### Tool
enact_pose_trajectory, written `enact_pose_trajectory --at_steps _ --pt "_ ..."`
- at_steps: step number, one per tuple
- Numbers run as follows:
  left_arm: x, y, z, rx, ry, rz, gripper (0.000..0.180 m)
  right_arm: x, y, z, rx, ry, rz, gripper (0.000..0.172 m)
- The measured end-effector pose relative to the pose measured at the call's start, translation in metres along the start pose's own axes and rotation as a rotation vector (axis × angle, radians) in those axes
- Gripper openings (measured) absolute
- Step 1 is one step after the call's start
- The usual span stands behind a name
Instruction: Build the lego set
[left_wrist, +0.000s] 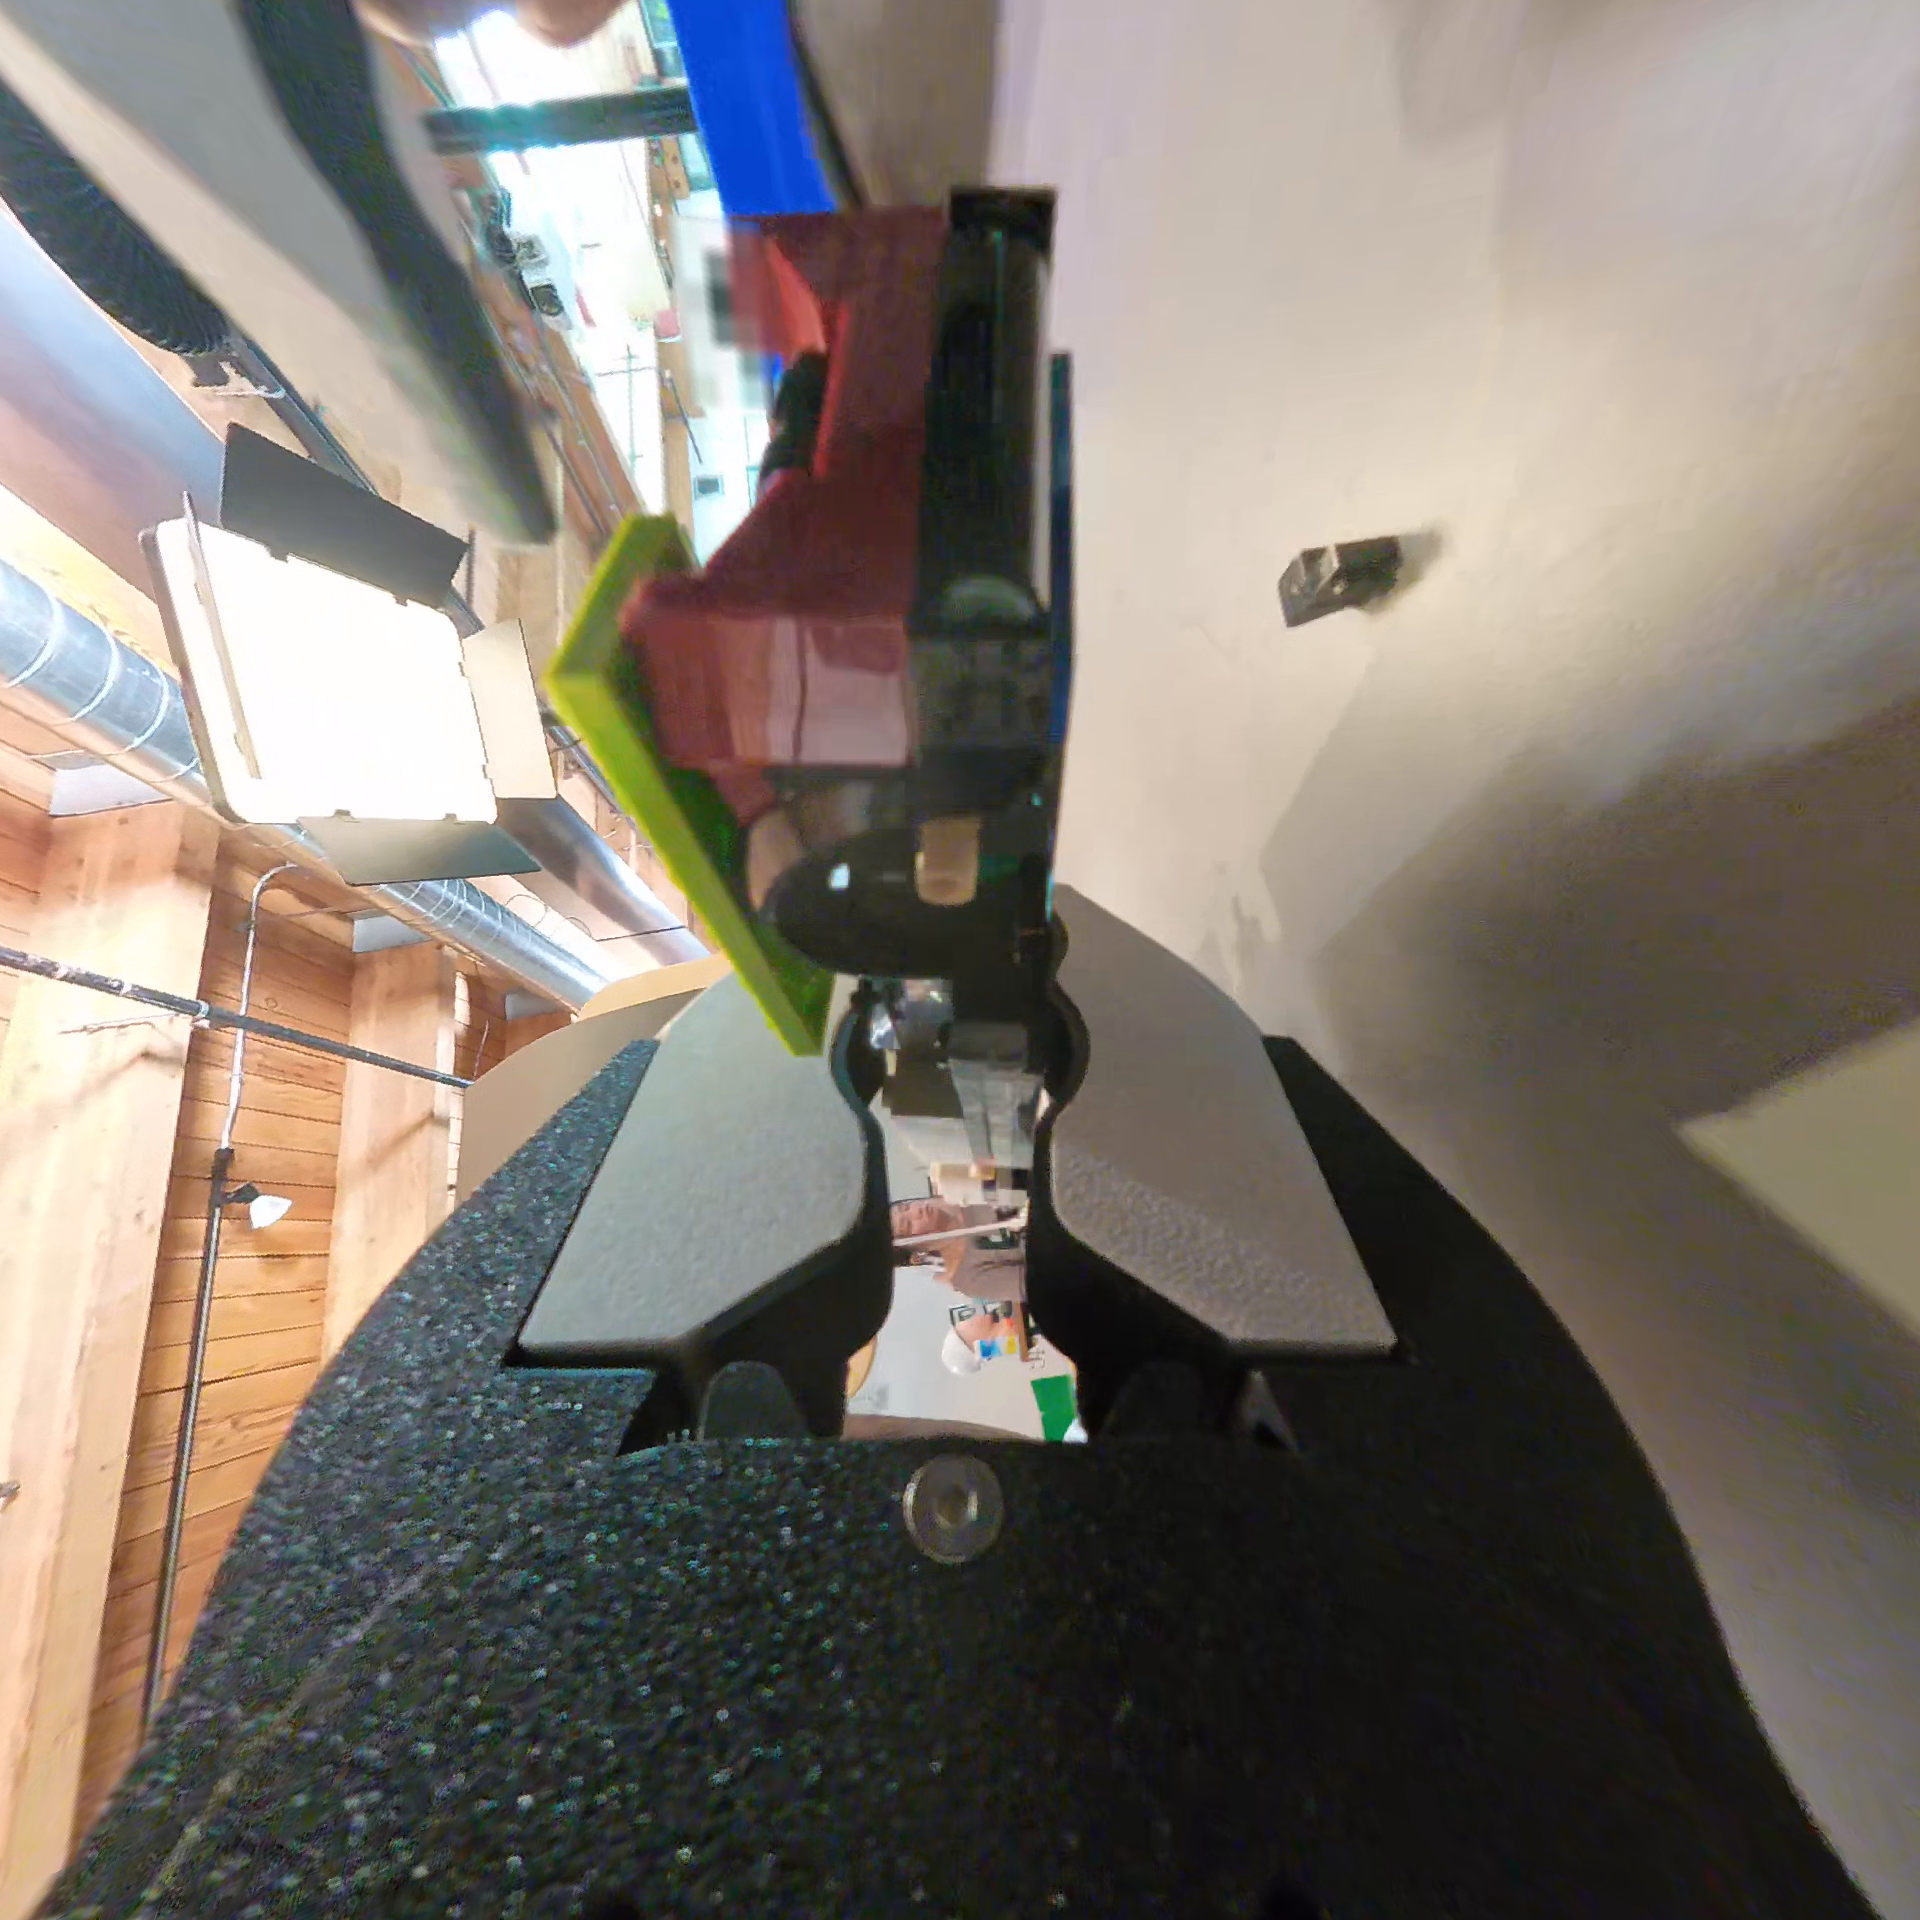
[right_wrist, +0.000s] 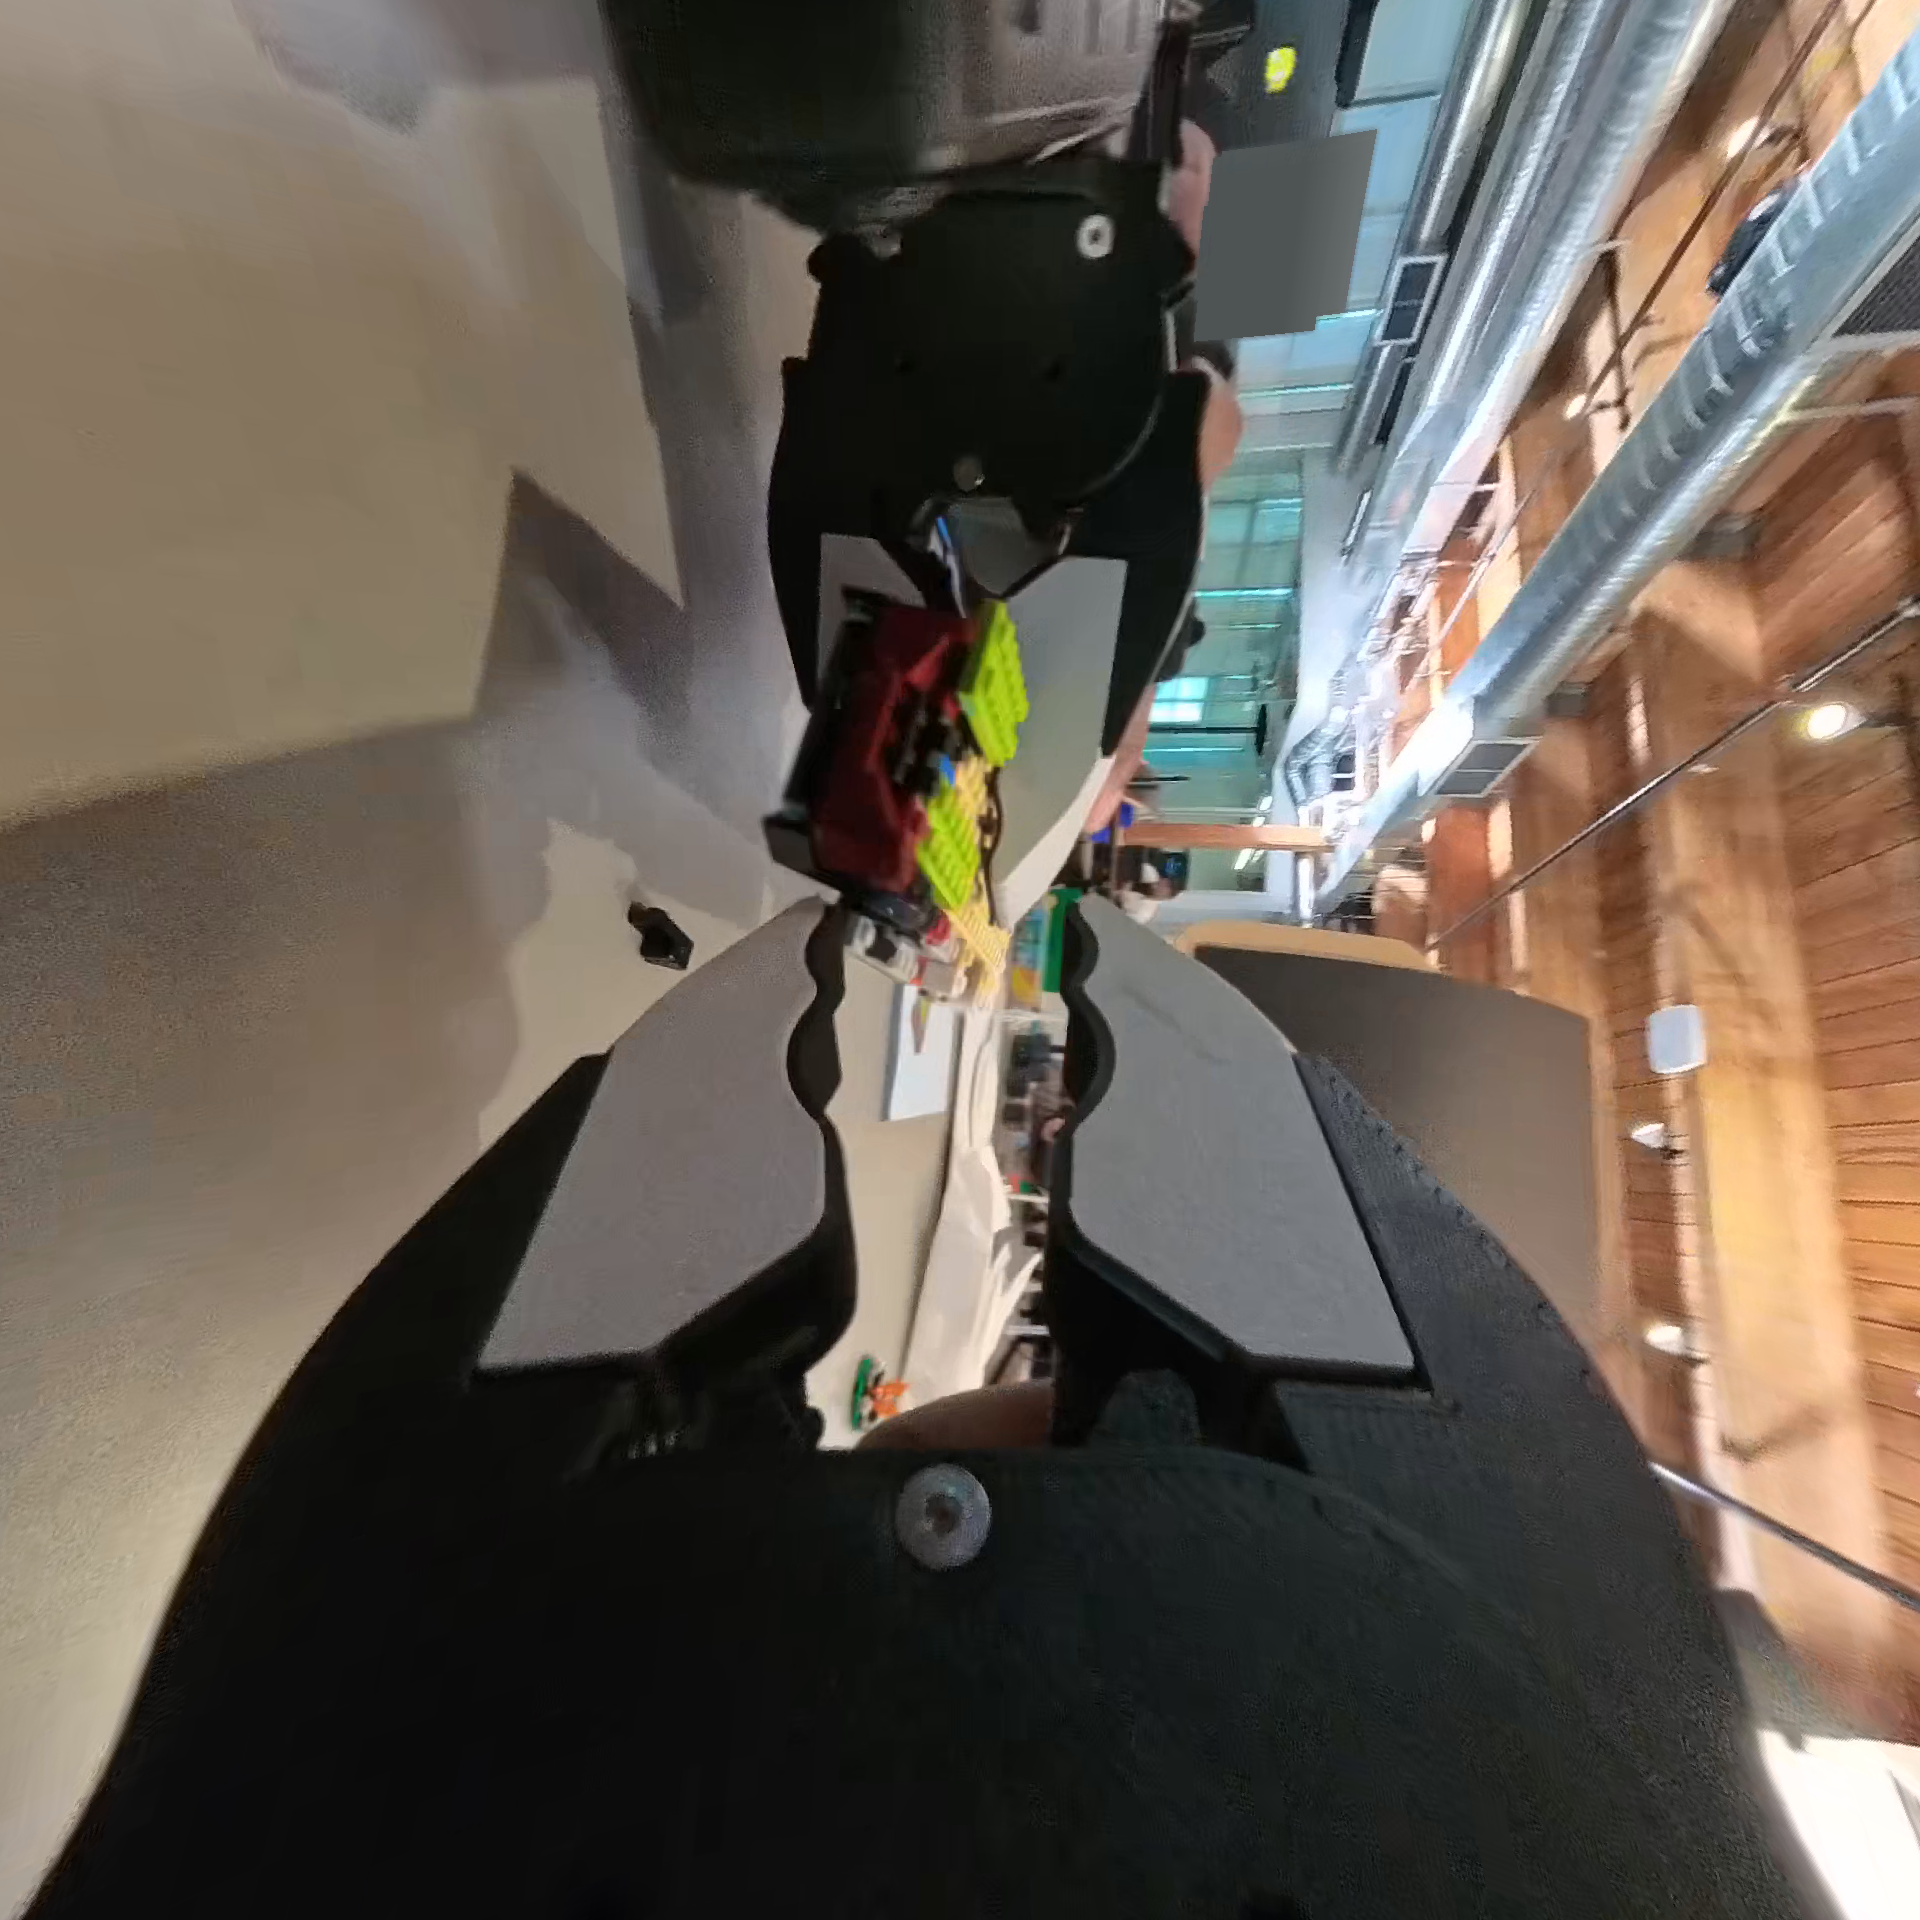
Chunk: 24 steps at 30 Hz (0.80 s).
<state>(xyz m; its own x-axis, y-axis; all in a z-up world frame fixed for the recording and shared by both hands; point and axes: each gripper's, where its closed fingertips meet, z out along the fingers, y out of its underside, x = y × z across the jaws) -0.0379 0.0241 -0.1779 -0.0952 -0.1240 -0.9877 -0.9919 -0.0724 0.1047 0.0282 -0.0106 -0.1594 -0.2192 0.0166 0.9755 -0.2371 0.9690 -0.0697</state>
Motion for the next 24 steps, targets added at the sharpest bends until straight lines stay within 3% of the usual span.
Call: enact_pose_trajectory --at_steps 8,13,16,24 --pt "-0.007 0.011 0.004 -0.079 -0.051 -0.001 0.025 0.002 -0.002 -0.005 0.111 -0.222 0.333 0.034" --pt "-0.01 0.016 0.006 -0.123 -0.077 0.009 0.025 0.016 -0.021 -0.001 0.237 -0.357 0.56 0.03" --pt "-0.01 0.016 0.007 -0.129 -0.08 0.015 0.025 0.016 -0.031 0.005 0.261 -0.43 0.594 0.025" --pt "-0.01 0.015 0.006 -0.124 -0.081 0.025 0.025 0.007 -0.032 0.022 0.178 -0.44 0.636 0.016"
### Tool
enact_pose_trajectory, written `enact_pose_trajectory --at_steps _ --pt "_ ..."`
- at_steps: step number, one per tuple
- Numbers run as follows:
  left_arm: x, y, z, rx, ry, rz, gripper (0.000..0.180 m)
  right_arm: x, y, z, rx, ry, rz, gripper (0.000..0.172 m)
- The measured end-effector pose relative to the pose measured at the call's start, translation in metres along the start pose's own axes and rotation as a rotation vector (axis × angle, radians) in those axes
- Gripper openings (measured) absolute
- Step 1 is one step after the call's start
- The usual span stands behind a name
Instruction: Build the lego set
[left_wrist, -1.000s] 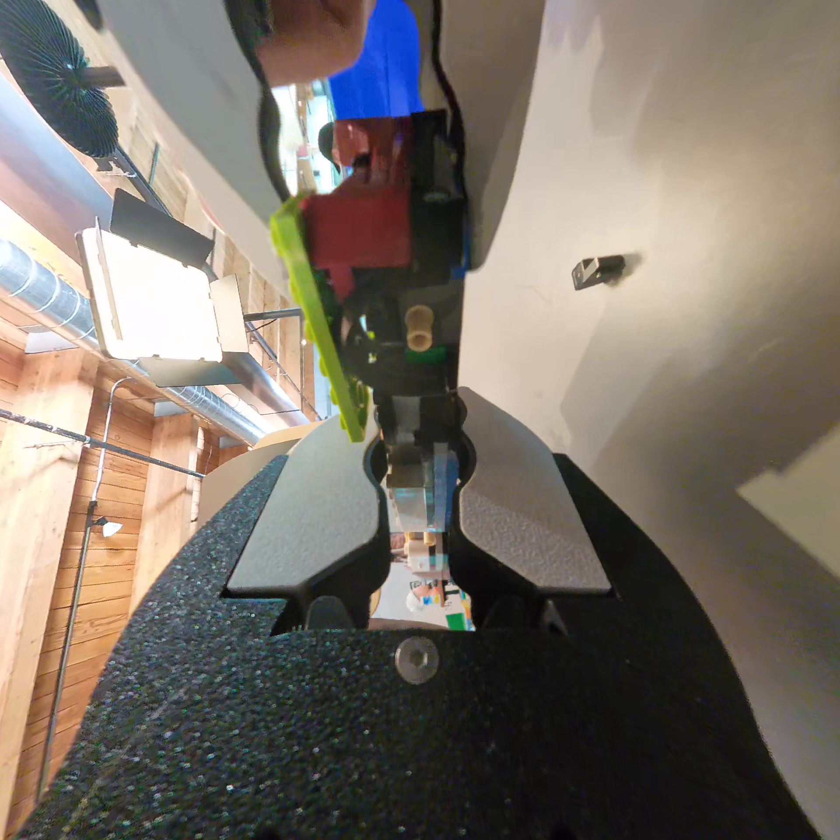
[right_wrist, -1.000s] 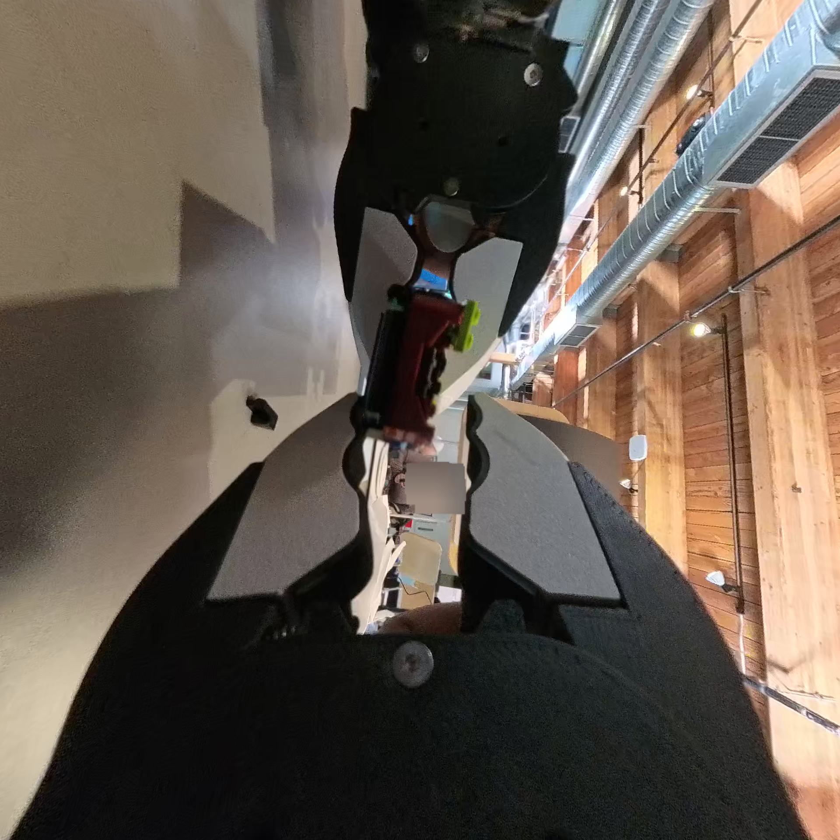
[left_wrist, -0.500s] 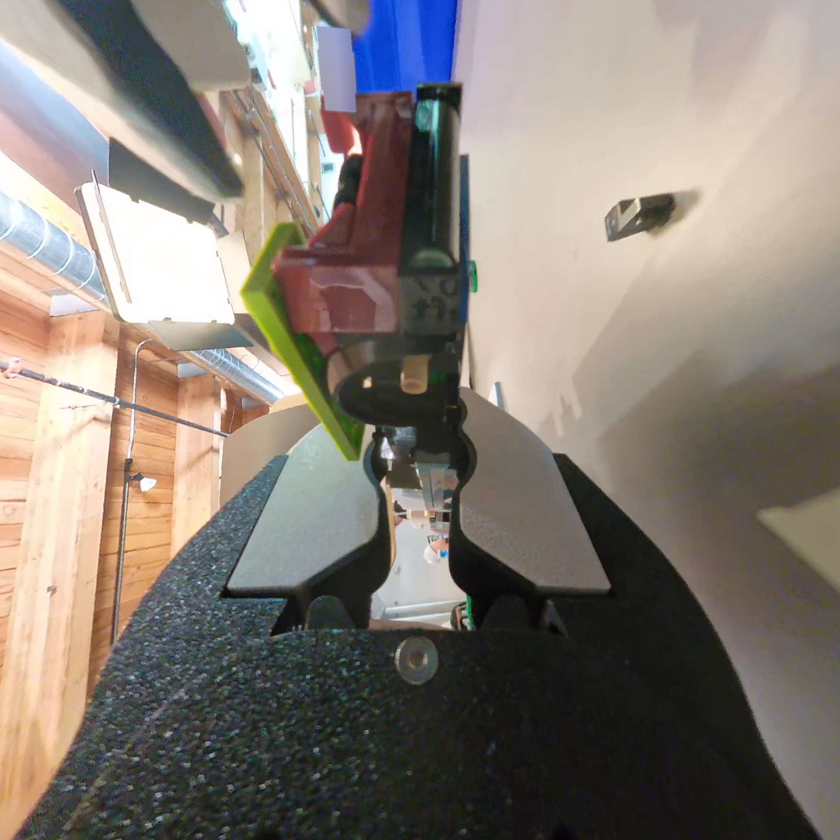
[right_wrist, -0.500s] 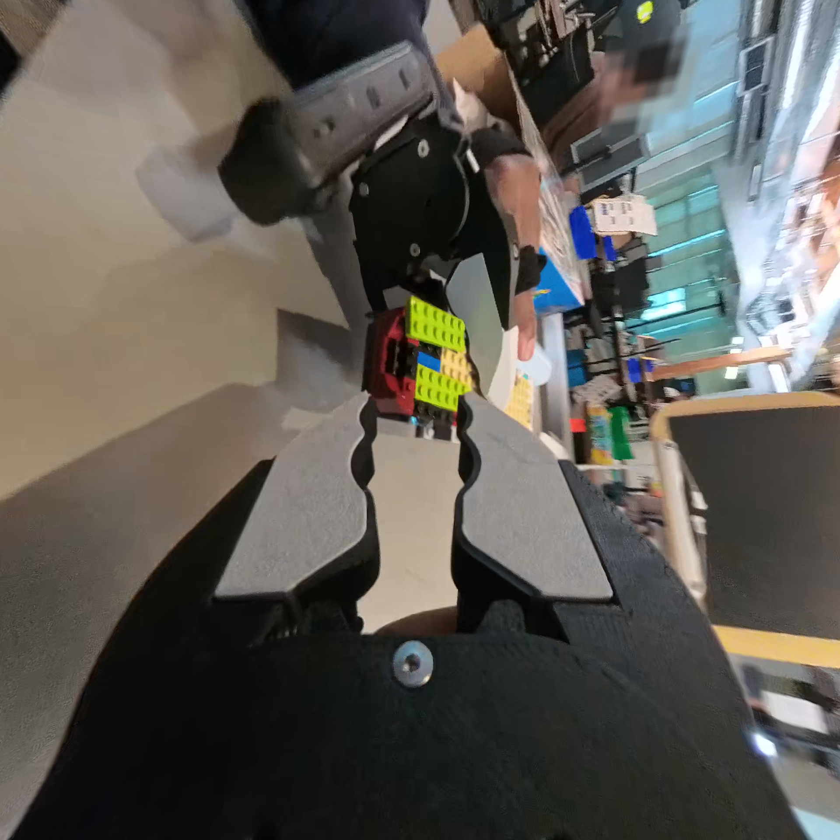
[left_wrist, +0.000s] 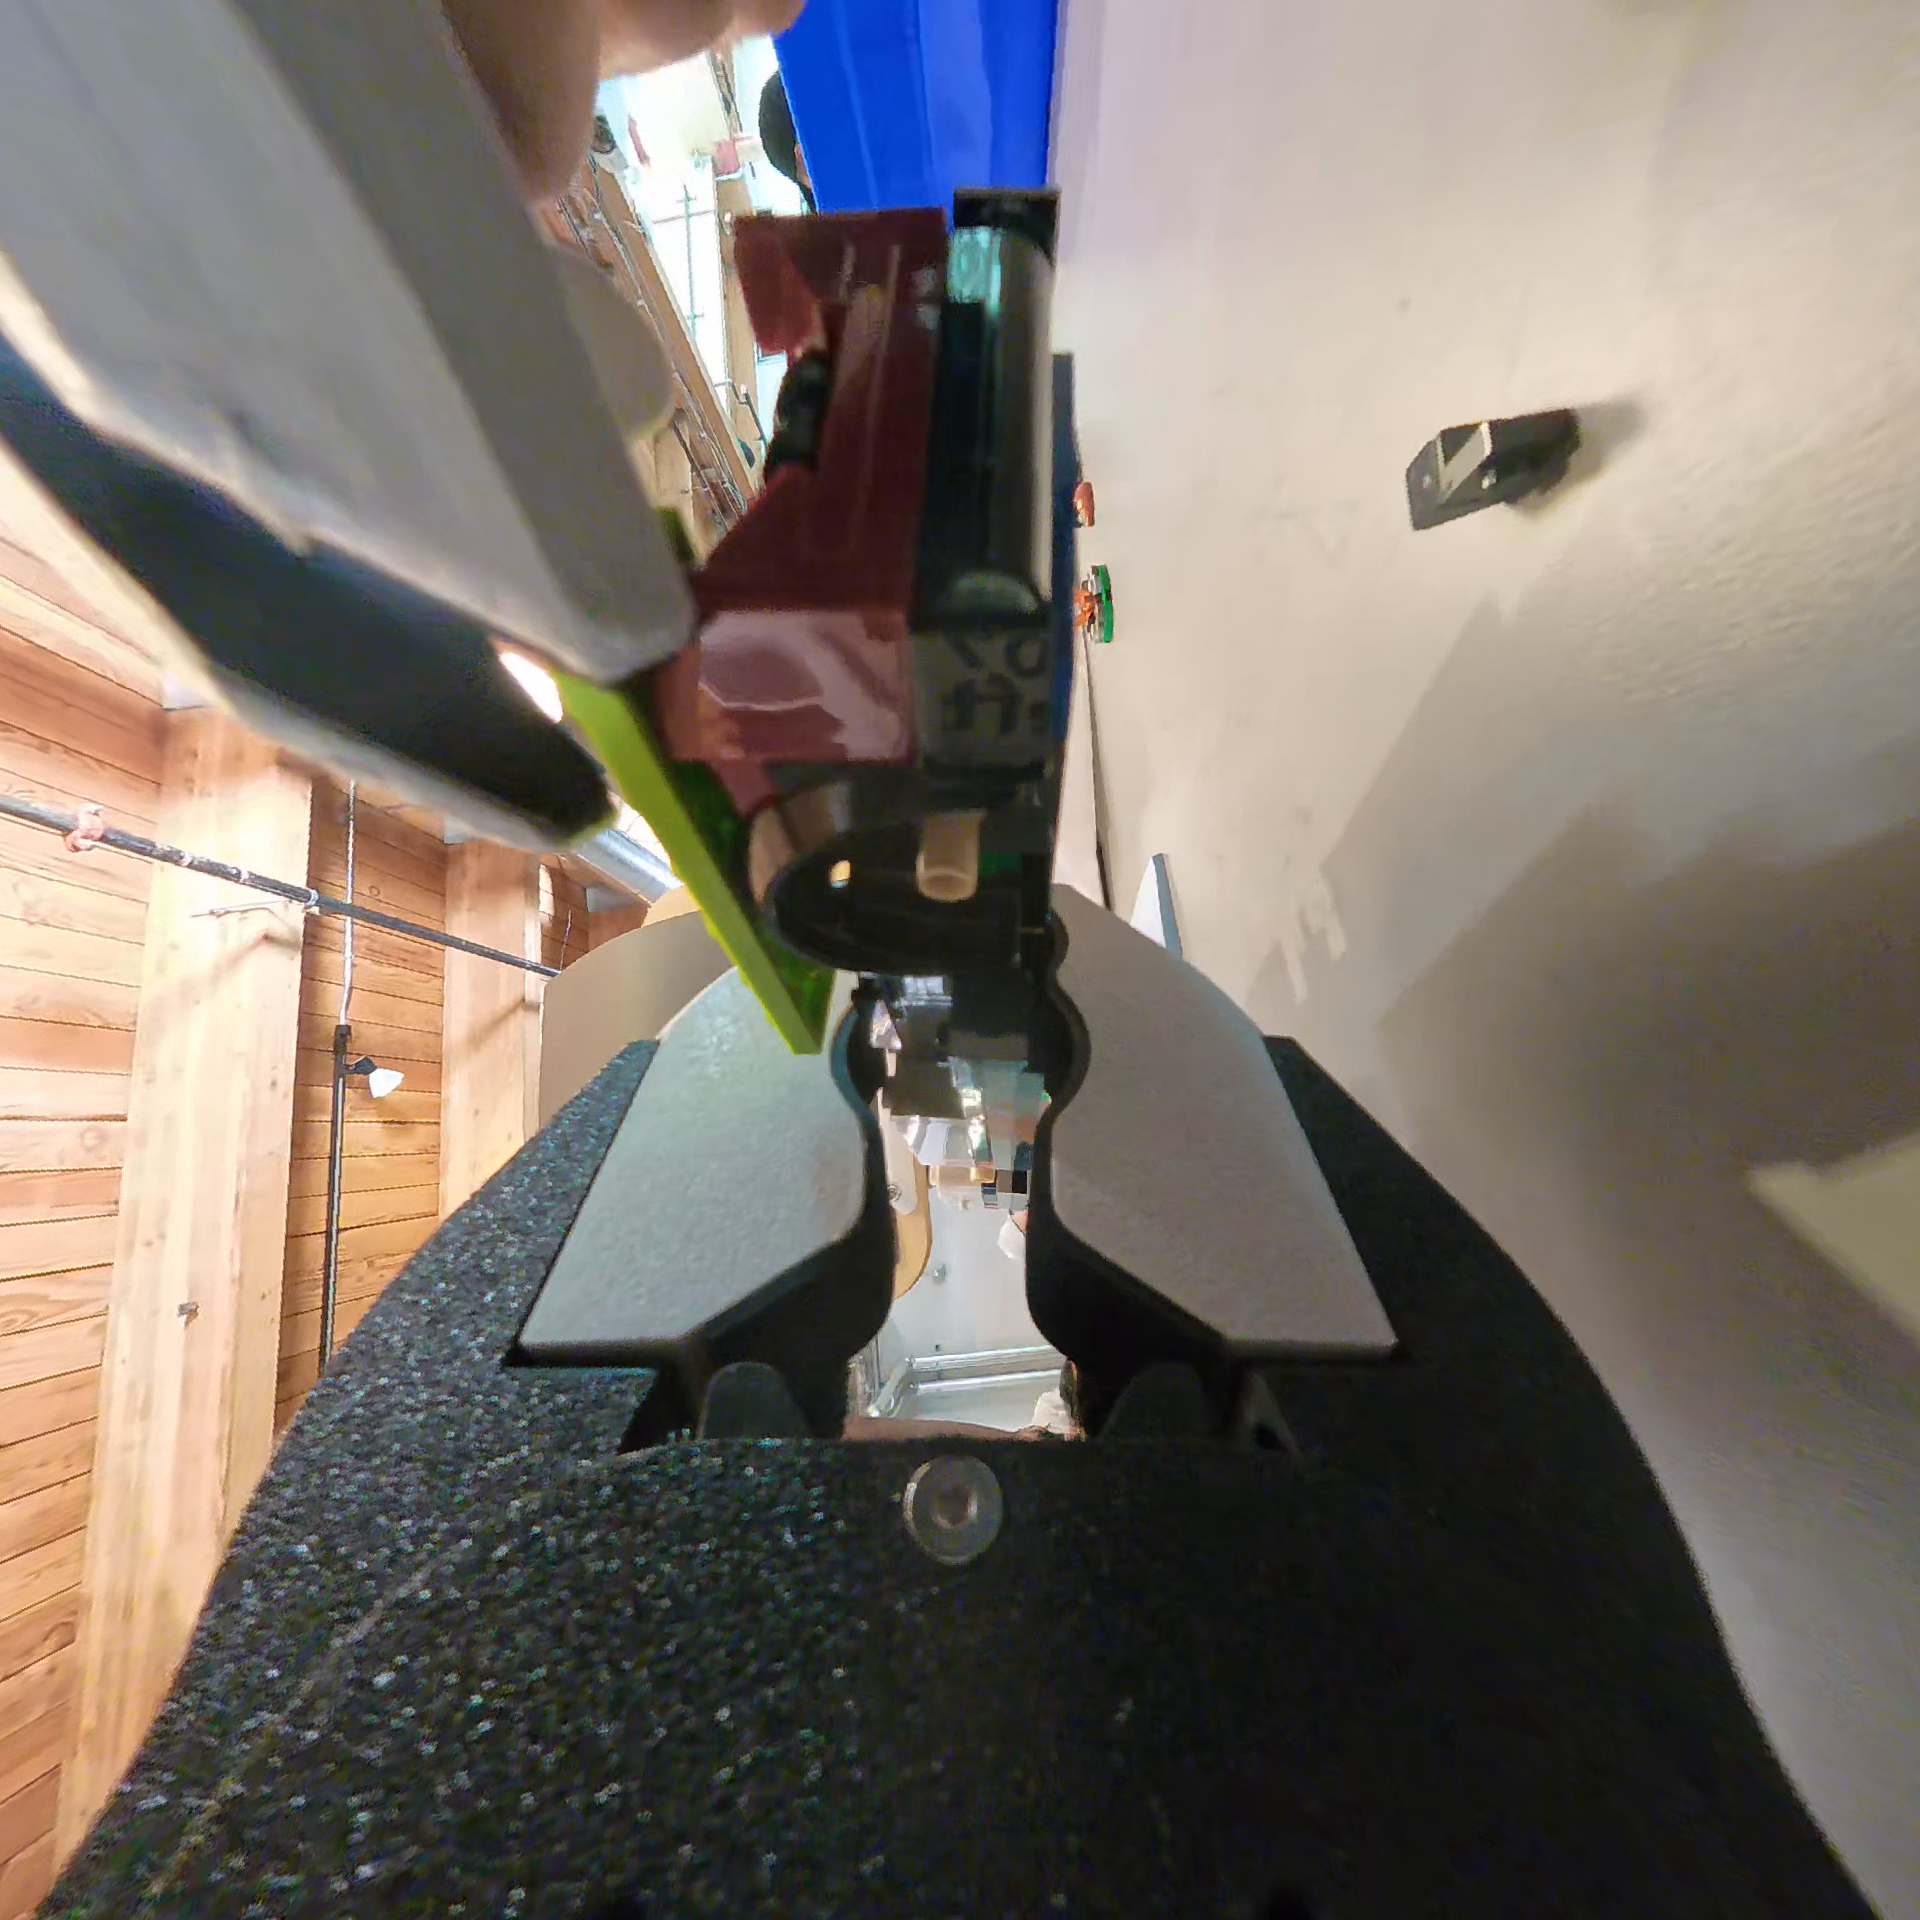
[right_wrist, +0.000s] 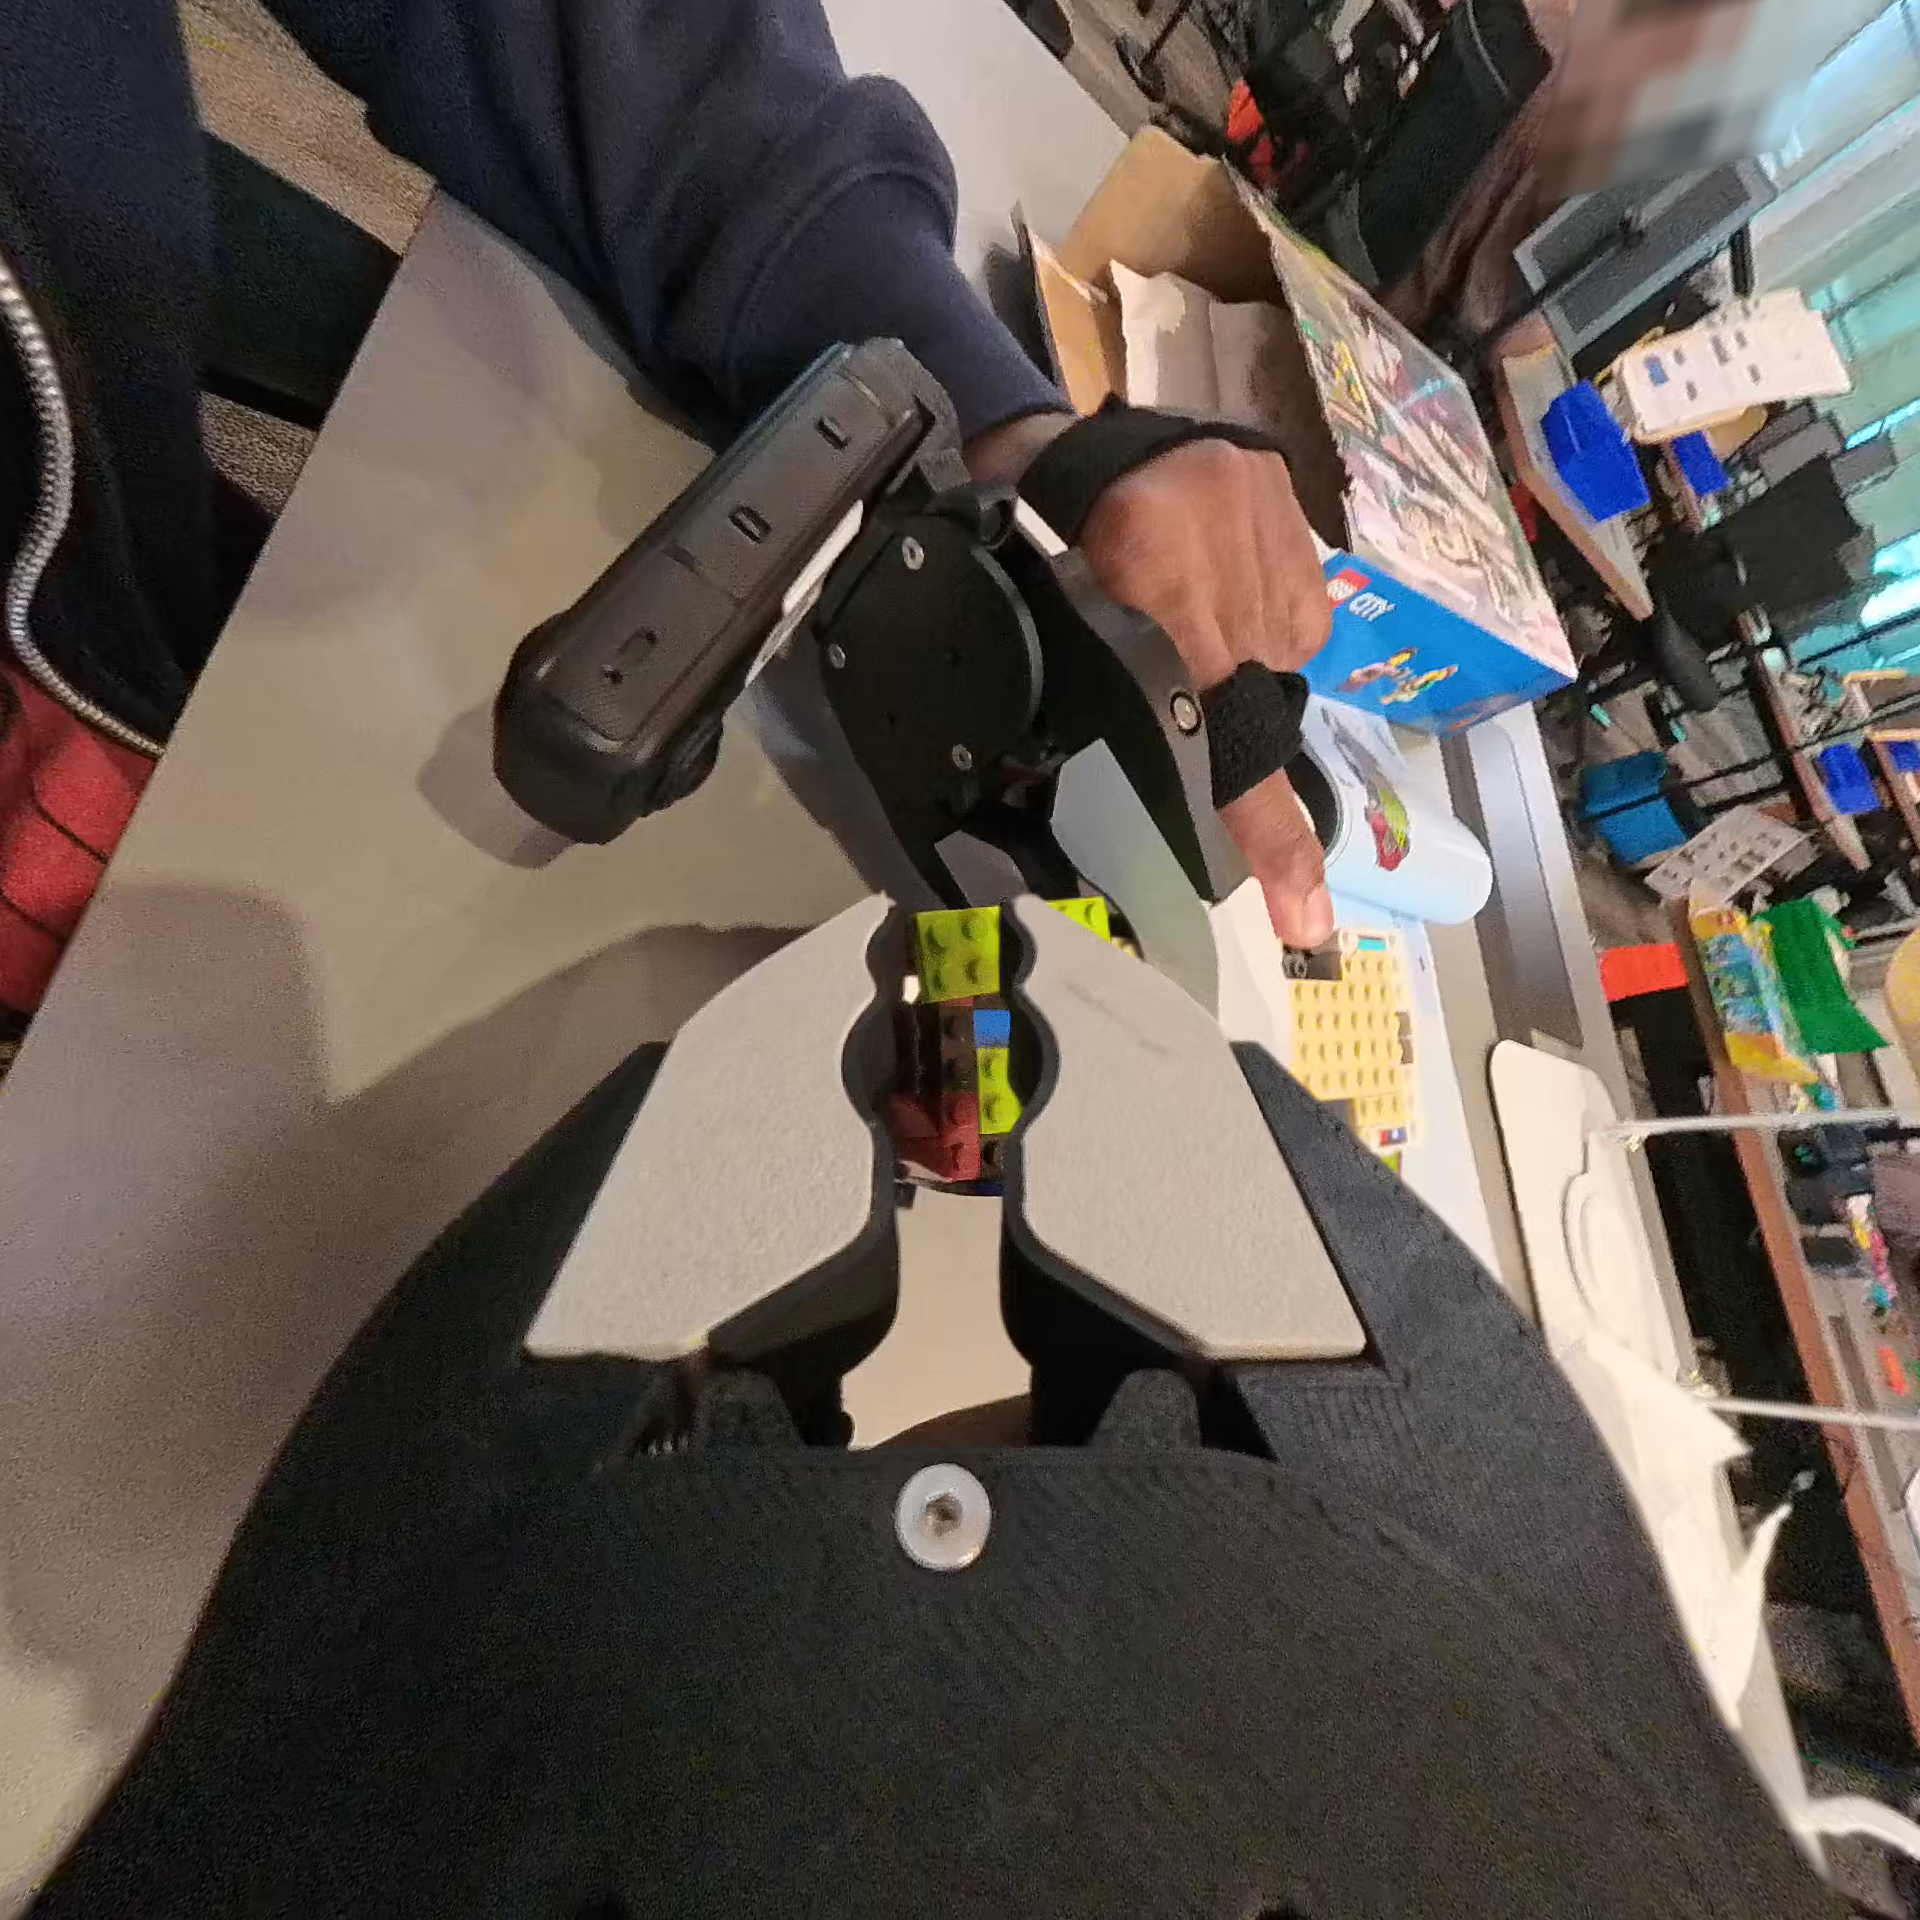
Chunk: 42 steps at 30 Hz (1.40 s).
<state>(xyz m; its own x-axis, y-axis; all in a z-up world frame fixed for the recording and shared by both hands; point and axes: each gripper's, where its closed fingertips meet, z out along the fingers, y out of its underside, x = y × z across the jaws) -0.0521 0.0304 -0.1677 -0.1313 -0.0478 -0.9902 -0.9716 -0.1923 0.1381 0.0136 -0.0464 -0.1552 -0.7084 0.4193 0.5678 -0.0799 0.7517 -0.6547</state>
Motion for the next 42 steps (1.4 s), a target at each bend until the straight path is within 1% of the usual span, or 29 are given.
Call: enact_pose_trajectory --at_steps 4,10,16,21,24,28,34,42 --pt "0.001 0.002 0.0 -0.007 0.004 0.003 0.025 0.003 0.003 0.001 -0.024 0.032 0.075 0.019" --pt "0.001 -0.001 0.0 0.001 0.004 0.004 0.025 0.005 0.004 -0.003 -0.019 0.06 0.205 0.021" --pt "0.002 -0.004 0.0 0.009 0.007 0.012 0.025 0.012 0.009 -0.009 -0.022 0.08 0.3 0.019" --pt "0.002 -0.002 0.0 0.001 0.007 0.014 0.025 0.01 0.012 -0.007 -0.064 0.1 0.287 0.017" --pt "0.001 0.0 0.0 -0.004 0.007 0.01 0.025 0.012 0.01 -0.009 -0.077 0.146 0.245 0.007" --pt "0.002 -0.001 0.0 -0.001 0.009 0.008 0.025 0.015 0.009 -0.011 -0.107 0.215 0.168 0.006" --pt "0.002 0.0 0.001 -0.012 0.009 0.008 0.025 0.016 0.014 -0.012 -0.212 0.324 0.105 0.005" --pt "0.003 0.0 0.001 -0.014 0.013 0.014 0.025 0.017 0.018 -0.018 -0.289 0.451 0.163 0.003"
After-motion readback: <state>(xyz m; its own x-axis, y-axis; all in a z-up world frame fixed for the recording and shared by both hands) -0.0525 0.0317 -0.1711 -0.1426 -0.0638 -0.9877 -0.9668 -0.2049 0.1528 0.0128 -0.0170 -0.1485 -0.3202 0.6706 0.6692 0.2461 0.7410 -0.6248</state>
